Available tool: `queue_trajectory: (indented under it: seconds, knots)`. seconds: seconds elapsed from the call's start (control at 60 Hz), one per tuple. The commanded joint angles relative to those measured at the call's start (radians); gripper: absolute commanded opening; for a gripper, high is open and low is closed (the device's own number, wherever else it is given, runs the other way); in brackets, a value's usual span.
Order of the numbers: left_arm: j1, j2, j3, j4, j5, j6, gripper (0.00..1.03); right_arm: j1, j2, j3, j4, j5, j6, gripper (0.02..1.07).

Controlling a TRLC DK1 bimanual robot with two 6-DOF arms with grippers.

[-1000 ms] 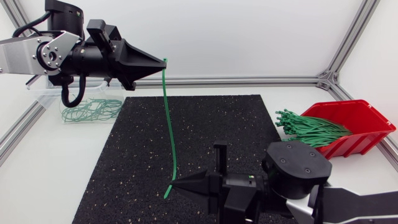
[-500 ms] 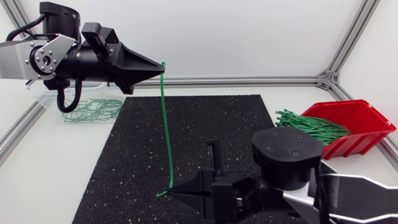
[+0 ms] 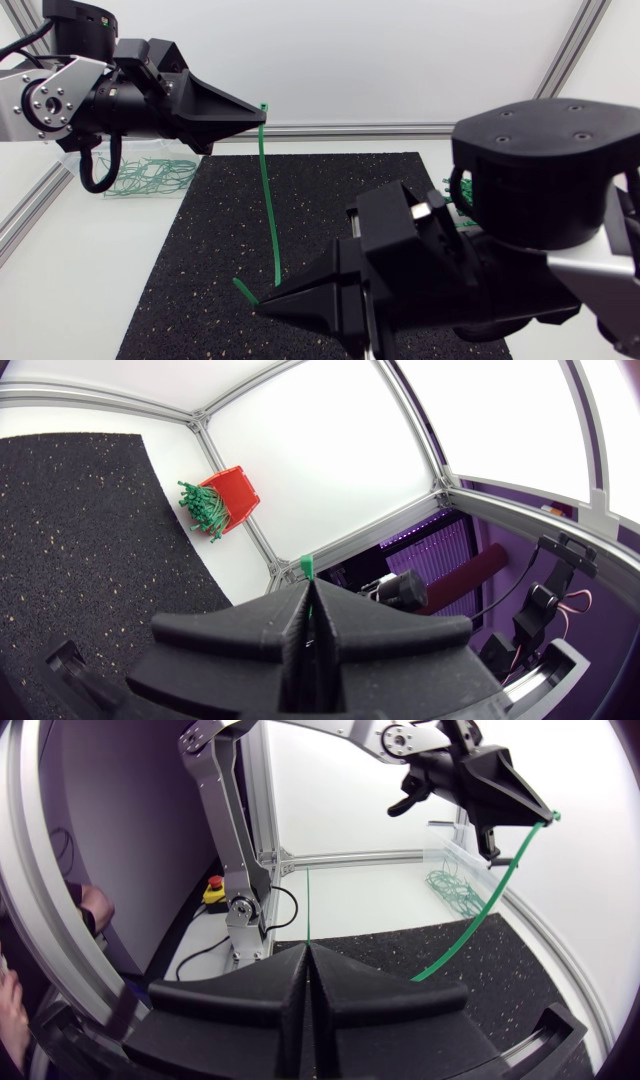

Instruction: Take a green cable tie from the red box, thread the tail through the head to close it, then place it in the transparent bin on the left.

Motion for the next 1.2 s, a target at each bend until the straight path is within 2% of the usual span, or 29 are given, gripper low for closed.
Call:
queue_trajectory:
  seconds: [0.0, 0.067, 0.133, 0.233, 0.317, 0.4, 0.667, 0.867, 1.183]
  knots:
    - [-0.021, -0.046, -0.051, 0.031, -0.005, 0.015, 0.04, -0.022, -0.001, 0.069, -0.054, -0.013, 0.19, 0.08]
    - [-0.024, -0.06, -0.07, 0.052, -0.009, 0.016, 0.04, -0.054, 0.014, 0.121, -0.089, -0.065, 0.297, 0.08]
    - [-0.023, -0.083, -0.091, 0.083, -0.02, 0.015, 0.04, -0.11, 0.042, 0.166, -0.098, -0.181, 0.409, 0.08]
    - [-0.02, -0.126, -0.128, 0.141, -0.043, 0.015, 0.04, -0.176, 0.1, 0.22, -0.098, -0.297, 0.598, 0.08]
    - [-0.018, -0.154, -0.159, 0.19, -0.057, 0.015, 0.04, -0.219, 0.148, 0.255, -0.1, -0.357, 0.731, 0.08]
    - [-0.018, -0.195, -0.203, 0.256, -0.112, 0.013, 0.04, -0.252, 0.177, 0.295, -0.098, -0.406, 0.859, 0.08]
    - [-0.021, -0.237, -0.266, 0.338, -0.152, 0.013, 0.04, -0.306, 0.237, 0.381, -0.093, -0.55, 1.193, 0.08]
    - [-0.026, -0.272, -0.295, 0.371, -0.195, 0.015, 0.04, -0.307, 0.312, 0.526, -0.319, -0.59, 1.19, 0.08]
    - [-0.072, -0.344, -0.337, 0.397, -0.276, 0.032, 0.04, -0.314, 0.341, 0.638, -0.475, -0.595, 1.195, 0.08]
